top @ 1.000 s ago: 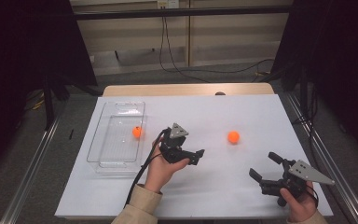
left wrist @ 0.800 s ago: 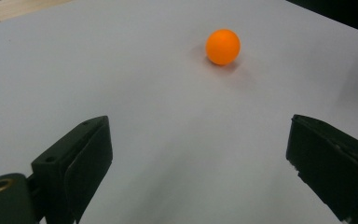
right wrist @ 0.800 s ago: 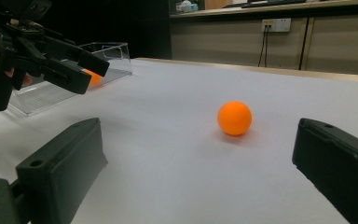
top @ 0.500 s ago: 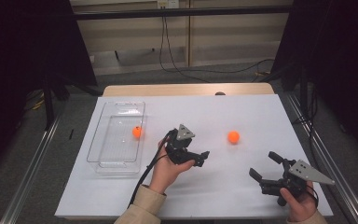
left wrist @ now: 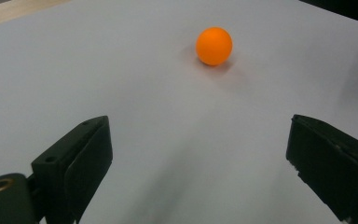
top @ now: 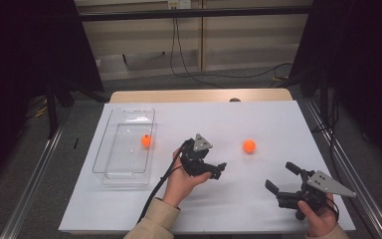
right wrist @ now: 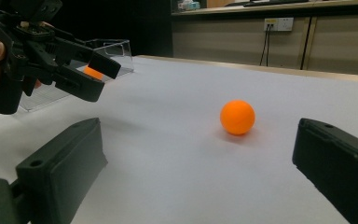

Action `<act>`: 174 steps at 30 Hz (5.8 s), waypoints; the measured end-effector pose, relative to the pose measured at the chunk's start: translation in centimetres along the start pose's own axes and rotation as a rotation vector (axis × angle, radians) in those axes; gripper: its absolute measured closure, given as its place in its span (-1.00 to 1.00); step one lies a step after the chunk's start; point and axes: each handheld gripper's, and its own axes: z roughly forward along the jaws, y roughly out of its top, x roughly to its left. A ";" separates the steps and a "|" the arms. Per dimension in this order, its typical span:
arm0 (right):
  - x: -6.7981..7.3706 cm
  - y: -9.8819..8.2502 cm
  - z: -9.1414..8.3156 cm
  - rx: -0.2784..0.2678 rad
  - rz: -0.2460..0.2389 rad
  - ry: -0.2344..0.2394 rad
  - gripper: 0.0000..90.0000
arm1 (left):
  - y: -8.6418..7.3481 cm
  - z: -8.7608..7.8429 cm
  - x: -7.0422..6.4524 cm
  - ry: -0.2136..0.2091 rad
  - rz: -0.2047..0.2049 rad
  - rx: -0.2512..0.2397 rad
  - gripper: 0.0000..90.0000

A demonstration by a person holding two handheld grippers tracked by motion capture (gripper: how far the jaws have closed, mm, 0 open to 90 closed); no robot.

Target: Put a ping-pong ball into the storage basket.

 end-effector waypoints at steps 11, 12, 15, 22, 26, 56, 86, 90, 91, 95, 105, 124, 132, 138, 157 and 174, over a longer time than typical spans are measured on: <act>0.0 0.1 -0.2 -0.008 0.003 -0.002 -0.96 | 0.0 1.0 -0.5 -0.009 0.013 -0.004 -0.84; 0.0 0.1 -0.2 -0.009 0.005 -0.002 -0.96 | 0.0 1.1 -0.5 -0.008 0.019 0.004 -0.84; -0.1 0.1 -0.2 -0.007 0.004 -0.002 -0.96 | 0.0 1.3 -0.6 -0.012 0.019 0.003 -0.84; -0.1 0.0 -0.2 -0.008 0.004 0.000 -0.97 | 0.0 1.8 -0.7 -0.026 0.014 0.000 -0.84; -0.1 0.1 -0.3 -0.011 0.006 0.000 -0.97 | 0.1 1.9 -0.8 -0.029 0.006 -0.009 -0.84; -0.2 0.1 -0.3 -0.011 0.006 -0.001 -0.97 | 0.5 3.4 -1.5 -0.028 0.017 -0.001 -0.84; -0.2 0.0 -0.3 -0.010 0.005 0.000 -0.96 | 0.8 5.6 -1.5 -0.014 0.016 -0.005 -0.83; -0.2 0.0 -0.4 -0.010 0.007 -0.001 -0.96 | 0.8 6.0 -1.5 -0.010 0.005 -0.008 -0.83; -0.2 0.0 -0.4 -0.010 0.007 -0.001 -0.96 | 0.8 6.1 -1.5 -0.008 0.004 -0.008 -0.83; -0.2 0.0 -0.4 -0.010 0.009 0.000 -0.96 | 0.9 6.4 -1.5 -0.007 -0.003 -0.011 -0.83; -0.2 0.0 -0.4 -0.010 0.008 0.001 -0.96 | 1.2 7.2 -1.7 -0.017 -0.014 -0.008 -0.83; -0.3 0.0 -0.4 -0.010 0.009 0.001 -0.96 | 2.0 8.0 -2.0 -0.013 -0.010 -0.002 -0.83; -0.3 0.0 -0.4 -0.011 0.011 0.001 -0.96 | 2.1 8.3 -1.9 -0.008 -0.013 -0.001 -0.83; -0.3 0.0 -0.5 -0.011 0.010 0.000 -0.96 | 2.1 8.6 -1.8 -0.006 -0.023 0.000 -0.83; -0.3 0.0 -0.5 -0.010 0.011 0.000 -0.96 | 2.3 9.4 -1.6 -0.001 -0.030 -0.008 -0.83; -0.3 0.0 -0.5 -0.010 0.012 -0.001 -0.96 | 3.0 10.1 -1.8 -0.008 -0.045 -0.007 -0.82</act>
